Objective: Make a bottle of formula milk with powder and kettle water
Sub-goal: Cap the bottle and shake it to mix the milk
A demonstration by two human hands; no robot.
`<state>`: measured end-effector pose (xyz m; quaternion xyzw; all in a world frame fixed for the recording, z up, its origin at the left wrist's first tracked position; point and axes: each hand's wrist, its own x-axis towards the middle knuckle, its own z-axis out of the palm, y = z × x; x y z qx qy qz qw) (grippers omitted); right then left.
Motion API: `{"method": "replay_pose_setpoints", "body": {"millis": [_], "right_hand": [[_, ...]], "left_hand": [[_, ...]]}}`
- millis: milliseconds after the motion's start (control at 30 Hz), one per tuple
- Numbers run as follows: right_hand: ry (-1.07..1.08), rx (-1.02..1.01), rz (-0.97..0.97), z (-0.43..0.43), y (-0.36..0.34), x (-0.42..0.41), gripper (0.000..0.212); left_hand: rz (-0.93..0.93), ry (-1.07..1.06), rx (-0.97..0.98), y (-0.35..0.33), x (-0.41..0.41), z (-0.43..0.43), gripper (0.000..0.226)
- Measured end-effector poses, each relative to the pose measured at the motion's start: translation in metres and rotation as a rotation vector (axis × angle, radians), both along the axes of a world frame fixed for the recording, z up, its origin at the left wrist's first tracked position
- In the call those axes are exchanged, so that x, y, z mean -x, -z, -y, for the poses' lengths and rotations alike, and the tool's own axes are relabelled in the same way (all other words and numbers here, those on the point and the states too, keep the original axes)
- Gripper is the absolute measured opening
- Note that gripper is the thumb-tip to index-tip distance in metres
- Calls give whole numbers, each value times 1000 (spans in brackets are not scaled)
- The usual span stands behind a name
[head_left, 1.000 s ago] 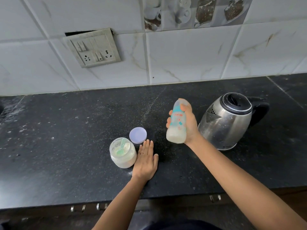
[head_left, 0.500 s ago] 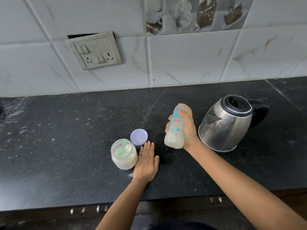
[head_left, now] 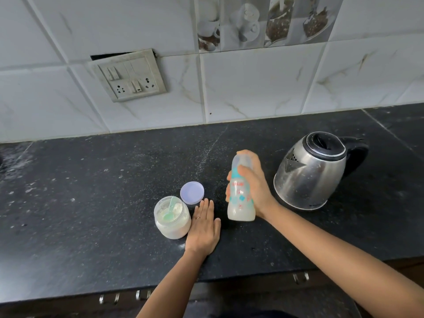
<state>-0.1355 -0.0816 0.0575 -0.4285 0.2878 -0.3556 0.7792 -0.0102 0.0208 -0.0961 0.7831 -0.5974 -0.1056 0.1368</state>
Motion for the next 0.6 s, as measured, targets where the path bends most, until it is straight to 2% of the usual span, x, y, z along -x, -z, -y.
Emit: {"method": "replay_pose_setpoints", "body": {"millis": [67,167,333,467,533,600], "right_hand": [[23,2,18,4,1,0,39],[162,-186,73,24,-9,-2,45],[66,52,29,7,-1,5,39],[178,-115,24,28,-7,4,52],[145,-51,27,23,-2,4,55],[55,76,6,4,-3,6,48]], "left_hand": [[8,1,-6,-1,0,0,78],[13,-7,-5,-1,0,-1,80],[1,-12,-22,-3,0,0,83],[-24,-14,-7,-3,1,-1,81],[-25,-11,-11,-2,0,-2,81],[-31,-13,-19,-2,0,-1,82]]}}
